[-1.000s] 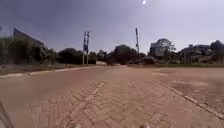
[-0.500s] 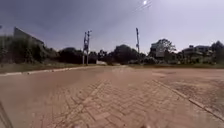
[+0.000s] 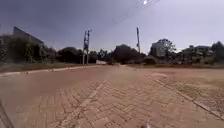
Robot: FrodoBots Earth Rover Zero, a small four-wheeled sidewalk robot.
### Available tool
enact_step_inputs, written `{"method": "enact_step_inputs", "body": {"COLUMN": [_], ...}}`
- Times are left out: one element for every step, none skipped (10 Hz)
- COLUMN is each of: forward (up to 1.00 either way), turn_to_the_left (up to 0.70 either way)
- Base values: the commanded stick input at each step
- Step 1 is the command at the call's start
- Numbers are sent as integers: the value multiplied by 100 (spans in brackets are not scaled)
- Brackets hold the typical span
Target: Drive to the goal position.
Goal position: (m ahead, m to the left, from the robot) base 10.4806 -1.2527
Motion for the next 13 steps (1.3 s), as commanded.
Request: {"method": "enact_step_inputs", "body": {"forward": [30,30,30,30,30,30,30,30,30,30,30,30,30], "turn_to_the_left": [-75,-75,-75,-75,-75,0,0,0,0,-75,-75,-75,-75]}}
